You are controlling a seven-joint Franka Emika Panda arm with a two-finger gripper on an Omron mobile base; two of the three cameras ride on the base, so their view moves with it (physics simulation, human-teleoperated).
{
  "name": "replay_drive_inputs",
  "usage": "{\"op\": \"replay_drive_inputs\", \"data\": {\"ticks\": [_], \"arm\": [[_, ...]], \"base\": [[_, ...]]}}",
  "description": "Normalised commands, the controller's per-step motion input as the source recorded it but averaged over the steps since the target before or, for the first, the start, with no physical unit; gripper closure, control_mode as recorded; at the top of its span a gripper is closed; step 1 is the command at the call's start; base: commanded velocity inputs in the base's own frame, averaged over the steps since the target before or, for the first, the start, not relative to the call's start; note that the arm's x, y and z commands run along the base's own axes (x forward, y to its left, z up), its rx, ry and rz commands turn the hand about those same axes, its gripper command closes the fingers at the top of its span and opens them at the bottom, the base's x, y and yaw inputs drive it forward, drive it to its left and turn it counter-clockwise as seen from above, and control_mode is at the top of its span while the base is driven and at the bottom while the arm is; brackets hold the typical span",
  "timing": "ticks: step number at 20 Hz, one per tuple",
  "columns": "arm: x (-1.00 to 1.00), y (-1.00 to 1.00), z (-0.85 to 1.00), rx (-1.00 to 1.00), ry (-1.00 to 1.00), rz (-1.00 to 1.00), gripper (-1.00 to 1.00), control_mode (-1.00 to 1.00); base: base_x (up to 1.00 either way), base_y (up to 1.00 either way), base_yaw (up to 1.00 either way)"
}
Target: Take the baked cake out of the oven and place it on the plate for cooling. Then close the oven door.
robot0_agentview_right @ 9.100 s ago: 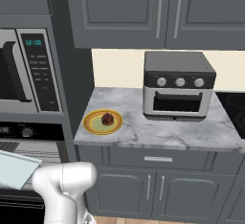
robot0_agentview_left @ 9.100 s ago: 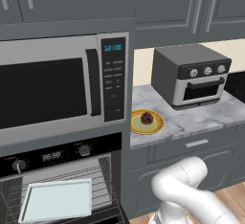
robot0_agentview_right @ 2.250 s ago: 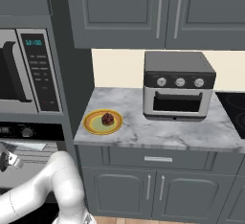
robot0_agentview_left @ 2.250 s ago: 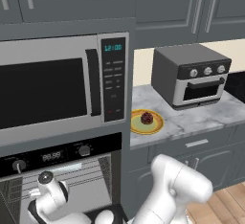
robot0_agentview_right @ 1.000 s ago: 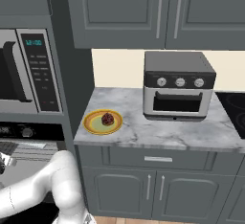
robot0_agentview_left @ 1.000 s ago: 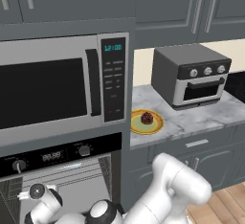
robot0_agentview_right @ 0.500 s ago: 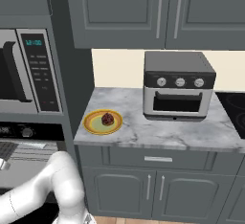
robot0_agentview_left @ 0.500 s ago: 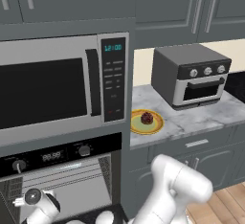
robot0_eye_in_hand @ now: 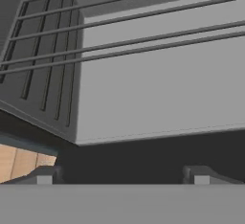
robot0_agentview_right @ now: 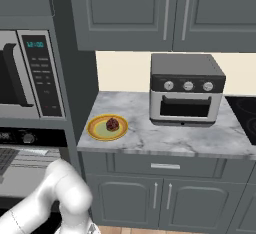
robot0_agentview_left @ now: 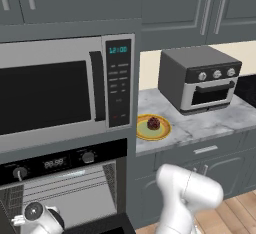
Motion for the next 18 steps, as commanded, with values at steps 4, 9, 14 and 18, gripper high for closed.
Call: {"op": "replay_drive_inputs", "data": {"ticks": [4, 9, 14, 18], "arm": [[-0.56, -0.19, 0.21, -0.01, 0.02, 0.02, -1.00, -1.00], [-0.62, -0.27, 0.25, -0.03, 0.02, 0.10, -1.00, -1.00], [-0.61, -0.25, 0.31, 0.00, 0.06, 0.02, -1.00, -1.00], [-0.58, -0.23, 0.30, 0.00, 0.15, 0.00, -1.00, -1.00]], "base": [[0.00, 0.00, 0.00], [0.00, 0.00, 0.00], [0.00, 0.00, 0.00], [0.00, 0.00, 0.00]]}}
